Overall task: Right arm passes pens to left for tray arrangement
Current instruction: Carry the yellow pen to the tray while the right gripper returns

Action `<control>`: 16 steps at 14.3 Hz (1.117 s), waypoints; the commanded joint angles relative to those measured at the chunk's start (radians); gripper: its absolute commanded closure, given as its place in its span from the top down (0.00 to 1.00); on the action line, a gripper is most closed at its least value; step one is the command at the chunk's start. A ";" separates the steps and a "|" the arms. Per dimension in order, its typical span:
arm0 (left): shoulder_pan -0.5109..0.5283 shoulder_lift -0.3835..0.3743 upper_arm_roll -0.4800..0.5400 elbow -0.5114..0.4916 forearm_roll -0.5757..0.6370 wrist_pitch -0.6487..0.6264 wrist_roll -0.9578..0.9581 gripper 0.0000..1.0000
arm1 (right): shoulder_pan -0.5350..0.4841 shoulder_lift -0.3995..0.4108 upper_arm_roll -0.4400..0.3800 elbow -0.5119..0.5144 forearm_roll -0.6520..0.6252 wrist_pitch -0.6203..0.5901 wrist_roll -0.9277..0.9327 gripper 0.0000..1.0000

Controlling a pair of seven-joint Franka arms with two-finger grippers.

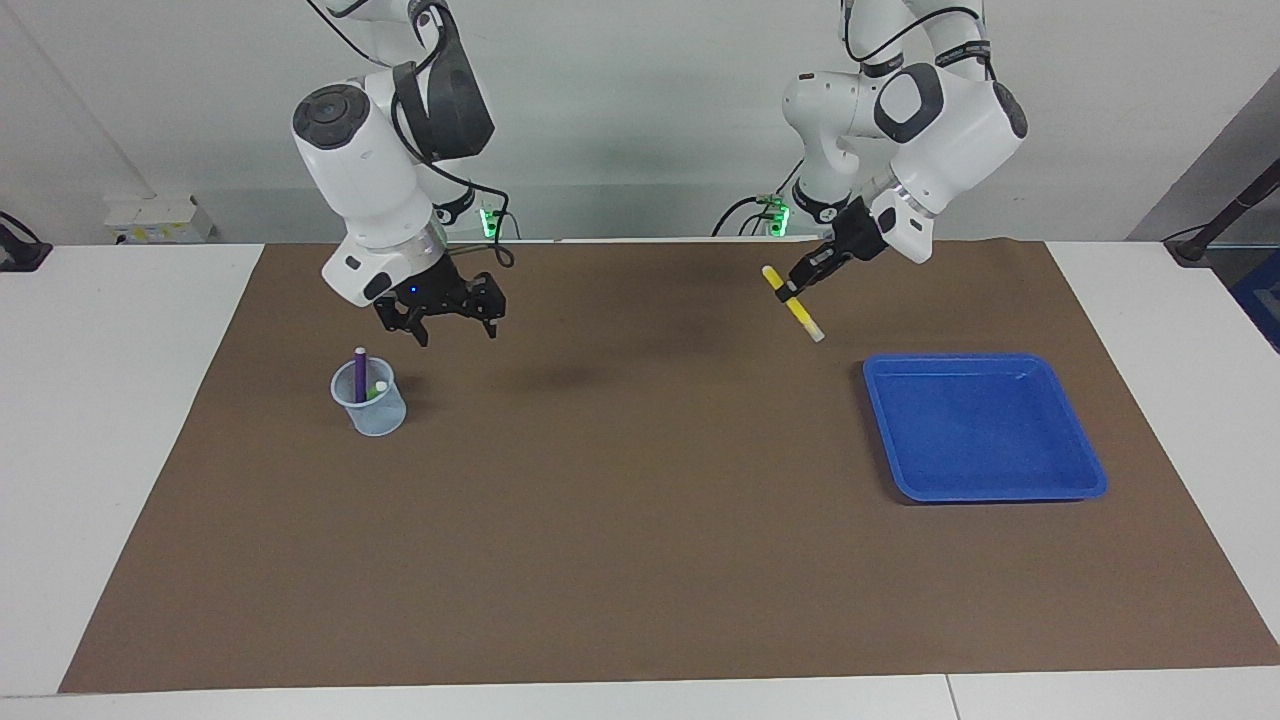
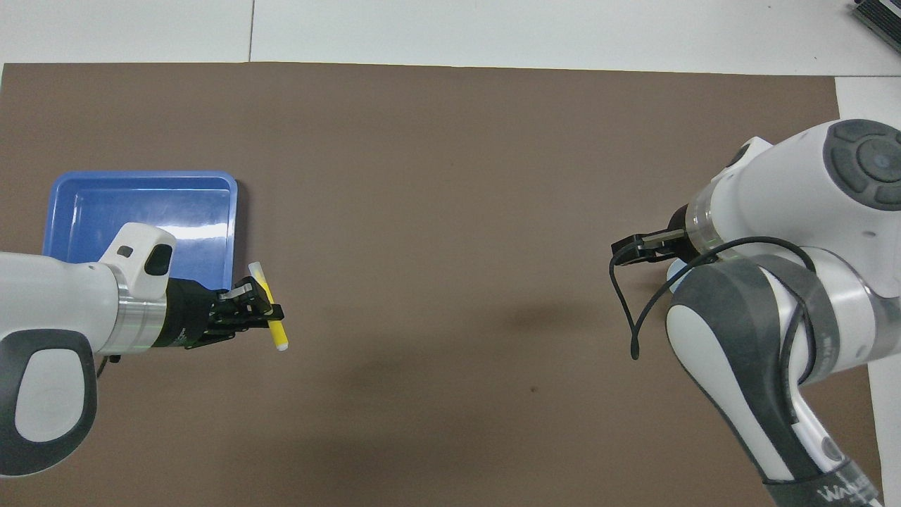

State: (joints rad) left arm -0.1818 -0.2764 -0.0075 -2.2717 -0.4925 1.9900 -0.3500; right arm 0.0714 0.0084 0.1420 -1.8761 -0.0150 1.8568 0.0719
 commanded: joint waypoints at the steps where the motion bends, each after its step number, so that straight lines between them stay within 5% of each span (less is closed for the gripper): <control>1: 0.079 0.011 -0.006 0.049 0.144 -0.097 0.204 0.00 | -0.065 -0.036 0.011 -0.074 -0.036 0.048 -0.131 1.00; 7: 0.107 0.143 -0.006 0.144 0.380 -0.088 0.397 0.00 | -0.143 0.014 0.011 -0.204 -0.034 0.287 -0.363 1.00; 16: 0.200 0.292 -0.005 0.153 0.448 0.093 0.503 0.00 | -0.209 0.036 0.013 -0.221 -0.030 0.294 -0.405 0.68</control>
State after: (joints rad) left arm 0.0098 -0.0267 -0.0044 -2.1438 -0.0650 2.0448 0.1454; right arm -0.1155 0.0515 0.1421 -2.0786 -0.0341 2.1445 -0.3160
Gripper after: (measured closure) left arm 0.815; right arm 0.300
